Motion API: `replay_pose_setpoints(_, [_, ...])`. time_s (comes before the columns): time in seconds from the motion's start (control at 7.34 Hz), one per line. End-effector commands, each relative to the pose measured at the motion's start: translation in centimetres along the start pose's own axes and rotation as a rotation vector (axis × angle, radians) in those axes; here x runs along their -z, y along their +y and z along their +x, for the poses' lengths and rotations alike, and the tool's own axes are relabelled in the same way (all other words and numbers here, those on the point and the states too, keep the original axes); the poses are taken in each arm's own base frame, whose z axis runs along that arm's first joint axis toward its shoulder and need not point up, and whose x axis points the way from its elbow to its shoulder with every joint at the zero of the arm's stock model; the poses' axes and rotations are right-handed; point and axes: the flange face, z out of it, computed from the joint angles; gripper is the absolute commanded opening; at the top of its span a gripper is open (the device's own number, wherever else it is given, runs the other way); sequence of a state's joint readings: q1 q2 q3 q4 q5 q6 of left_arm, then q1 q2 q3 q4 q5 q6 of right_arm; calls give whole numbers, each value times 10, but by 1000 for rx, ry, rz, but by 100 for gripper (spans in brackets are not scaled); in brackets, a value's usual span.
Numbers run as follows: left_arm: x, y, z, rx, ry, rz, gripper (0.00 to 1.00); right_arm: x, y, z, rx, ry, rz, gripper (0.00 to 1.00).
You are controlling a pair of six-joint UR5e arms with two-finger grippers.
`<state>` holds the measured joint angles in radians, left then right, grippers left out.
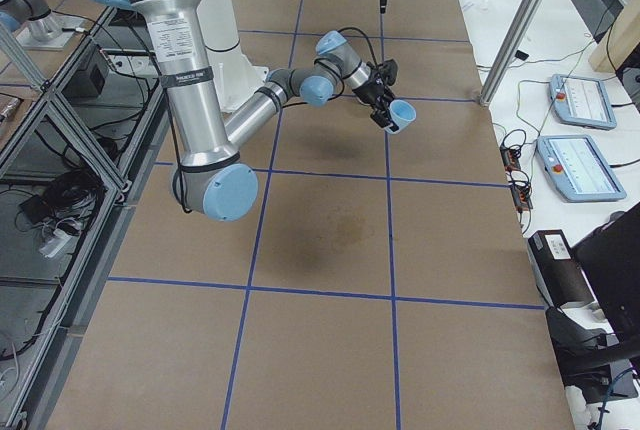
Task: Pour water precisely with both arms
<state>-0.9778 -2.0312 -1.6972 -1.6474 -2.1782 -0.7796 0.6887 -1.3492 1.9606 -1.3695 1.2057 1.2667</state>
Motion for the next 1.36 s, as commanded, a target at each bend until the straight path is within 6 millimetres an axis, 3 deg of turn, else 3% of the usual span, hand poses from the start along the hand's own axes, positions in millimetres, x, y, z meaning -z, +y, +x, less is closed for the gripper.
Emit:
replay_pose_setpoints(0.0, [2,0,1,3,1,2,100,-12,25,115,-28,193,94,0])
replay_pose_setpoints(0.27, [3,1,1,2,3,4,100,-21,40,170,-149,294,202,0])
replay_pose_setpoints(0.41, [4,1,2,2,4,7,100,-23,57,168,-190,289,225,0])
replay_pose_setpoints(0.82, [2,3,-3,4,-3,4,100,-17,156,128,-190,271,235,0])
replay_pose_setpoints(1.23, [-4,6,-10,9,-12,-6,100,-4,230,112,-169,290,228,0])
